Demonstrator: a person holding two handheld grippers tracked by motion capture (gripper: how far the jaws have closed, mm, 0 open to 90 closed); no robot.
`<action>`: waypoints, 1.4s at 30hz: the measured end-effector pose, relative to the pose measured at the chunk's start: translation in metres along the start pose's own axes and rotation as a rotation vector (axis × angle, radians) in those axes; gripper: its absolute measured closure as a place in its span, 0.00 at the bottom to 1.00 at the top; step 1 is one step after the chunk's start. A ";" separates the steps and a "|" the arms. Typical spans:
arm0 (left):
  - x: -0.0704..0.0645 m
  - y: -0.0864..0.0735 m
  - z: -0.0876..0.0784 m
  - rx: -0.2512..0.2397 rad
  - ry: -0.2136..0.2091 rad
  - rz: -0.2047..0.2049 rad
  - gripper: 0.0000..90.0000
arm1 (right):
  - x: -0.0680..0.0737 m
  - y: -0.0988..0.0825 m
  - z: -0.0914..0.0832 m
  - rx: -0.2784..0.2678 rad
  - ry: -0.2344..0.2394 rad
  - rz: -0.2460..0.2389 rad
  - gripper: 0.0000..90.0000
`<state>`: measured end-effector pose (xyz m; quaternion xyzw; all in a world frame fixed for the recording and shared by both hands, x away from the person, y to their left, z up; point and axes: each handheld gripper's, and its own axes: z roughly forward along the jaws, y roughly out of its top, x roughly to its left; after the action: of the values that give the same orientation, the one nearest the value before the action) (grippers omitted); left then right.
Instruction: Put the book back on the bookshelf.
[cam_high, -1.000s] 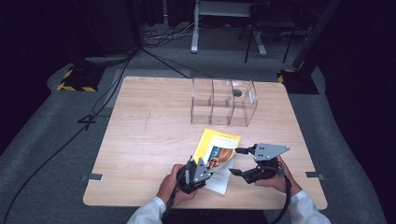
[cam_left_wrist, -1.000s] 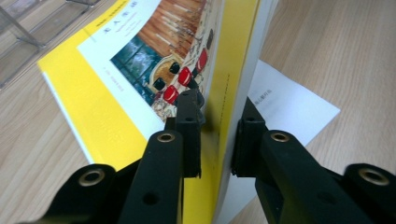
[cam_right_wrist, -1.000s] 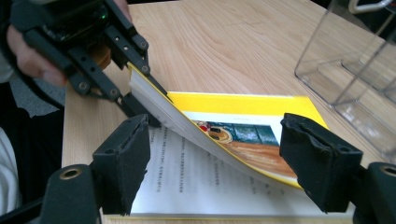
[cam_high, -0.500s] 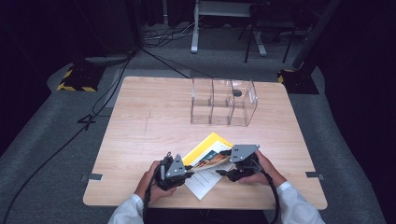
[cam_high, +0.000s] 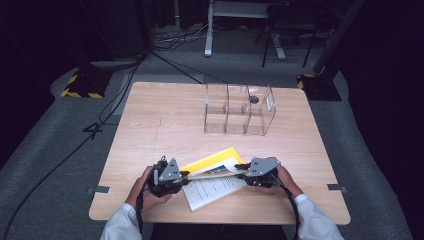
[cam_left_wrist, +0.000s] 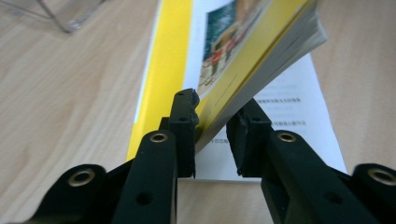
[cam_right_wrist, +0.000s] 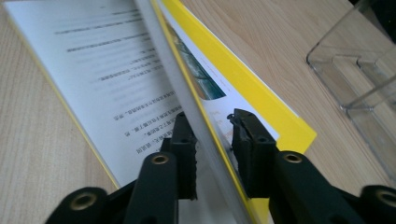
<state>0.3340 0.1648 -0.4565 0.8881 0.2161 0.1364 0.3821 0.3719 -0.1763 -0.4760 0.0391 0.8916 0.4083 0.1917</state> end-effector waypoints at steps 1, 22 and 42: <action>0.005 -0.001 0.000 0.005 0.012 -0.008 0.78 | 0.002 0.002 0.001 0.002 -0.002 -0.011 0.84; -0.033 0.026 0.026 0.112 0.156 0.046 0.74 | 0.013 0.021 0.009 0.076 -0.024 -0.089 0.86; 0.011 -0.001 0.007 0.007 0.065 -0.048 0.73 | -0.007 0.010 0.001 -0.093 0.064 0.003 0.89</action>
<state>0.3456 0.1665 -0.4613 0.8791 0.2501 0.1552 0.3750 0.3781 -0.1705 -0.4668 0.0186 0.8774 0.4504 0.1642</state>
